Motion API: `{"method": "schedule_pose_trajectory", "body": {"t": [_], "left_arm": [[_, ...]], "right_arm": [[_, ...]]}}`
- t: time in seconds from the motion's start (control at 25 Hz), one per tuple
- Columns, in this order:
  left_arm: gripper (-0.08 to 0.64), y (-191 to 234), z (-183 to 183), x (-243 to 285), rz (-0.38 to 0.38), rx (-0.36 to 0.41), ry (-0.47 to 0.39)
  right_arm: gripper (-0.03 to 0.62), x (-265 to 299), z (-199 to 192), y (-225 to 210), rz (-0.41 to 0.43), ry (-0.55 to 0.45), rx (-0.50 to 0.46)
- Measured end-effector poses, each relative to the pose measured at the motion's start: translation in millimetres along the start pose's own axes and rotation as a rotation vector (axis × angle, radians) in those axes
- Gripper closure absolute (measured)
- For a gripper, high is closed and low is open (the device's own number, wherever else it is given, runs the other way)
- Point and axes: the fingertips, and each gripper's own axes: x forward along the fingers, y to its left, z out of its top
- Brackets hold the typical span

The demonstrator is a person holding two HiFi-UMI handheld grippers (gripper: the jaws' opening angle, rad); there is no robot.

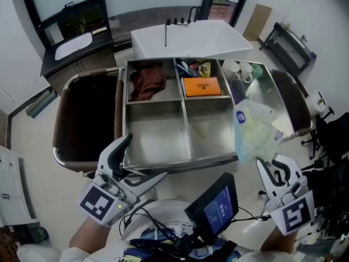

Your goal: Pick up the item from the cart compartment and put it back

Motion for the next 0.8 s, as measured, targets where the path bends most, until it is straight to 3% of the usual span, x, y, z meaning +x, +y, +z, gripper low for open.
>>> {"method": "schedule_pose_trajectory", "body": {"t": [0.08, 0.16, 0.4, 0.8], "left_arm": [[0.085, -9, -2, 6, 0.014, -0.008, 0.004], [0.084, -17, -3, 13, 0.031, -0.015, 0.000], [0.089, -38, -3, 26, 0.088, -0.001, 0.012], [0.086, -79, -3, 39, 0.062, -0.040, -0.008]], "right_arm": [[0.565, -24, -20, 3, -0.037, 0.017, 0.152], [0.565, -41, -33, 4, -0.035, 0.018, 0.197], [0.565, -69, -58, 0, -0.004, 0.011, 0.177], [0.565, -89, -82, 5, 0.071, -0.031, 0.066]]}}
